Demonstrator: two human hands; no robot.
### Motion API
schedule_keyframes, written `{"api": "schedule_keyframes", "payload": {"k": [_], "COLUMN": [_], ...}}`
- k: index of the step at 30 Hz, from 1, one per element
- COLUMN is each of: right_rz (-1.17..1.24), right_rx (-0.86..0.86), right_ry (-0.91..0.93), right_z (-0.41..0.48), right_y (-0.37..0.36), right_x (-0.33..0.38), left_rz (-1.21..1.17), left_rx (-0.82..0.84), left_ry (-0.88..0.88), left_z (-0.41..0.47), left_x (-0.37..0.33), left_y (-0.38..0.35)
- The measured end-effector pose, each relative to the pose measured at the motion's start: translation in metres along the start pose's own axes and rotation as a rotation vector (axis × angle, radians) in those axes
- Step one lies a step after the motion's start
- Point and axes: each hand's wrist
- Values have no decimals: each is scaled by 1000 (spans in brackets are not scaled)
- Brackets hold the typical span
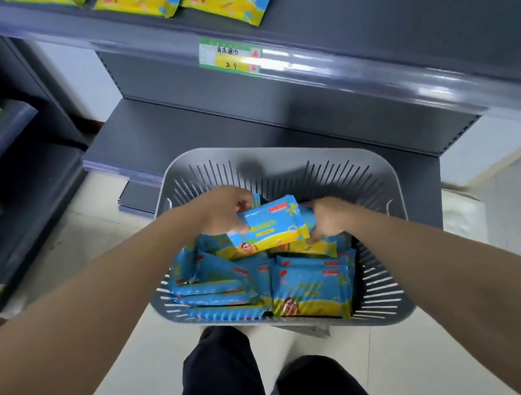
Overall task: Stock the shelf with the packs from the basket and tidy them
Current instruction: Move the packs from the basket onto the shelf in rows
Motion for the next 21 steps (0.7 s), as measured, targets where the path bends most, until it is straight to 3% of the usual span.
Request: {"api": "schedule_keyframes", "payload": {"k": [6,11,21], "right_rz": [-26,-51,290], "right_rx": [-67,-126,-709], "right_ry": [59,100,100], "right_z": [-21,-65,-127], "right_y": [26,96,284], "right_x": [3,27,63], "left_rz": [99,58,-3], "left_rx": [-70,-114,-395], "left_ry": [-45,-152,-299], "left_z": [-5,-16,-42], "left_x": [-8,-20,-4], "left_y": [39,96,257]}}
Point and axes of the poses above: each hand's wrist, its own z-axis towards the middle knuckle, its own y-axis out of the back of the hand, x = y × z, and after that the axes turned 4 degrees about y, right-handed
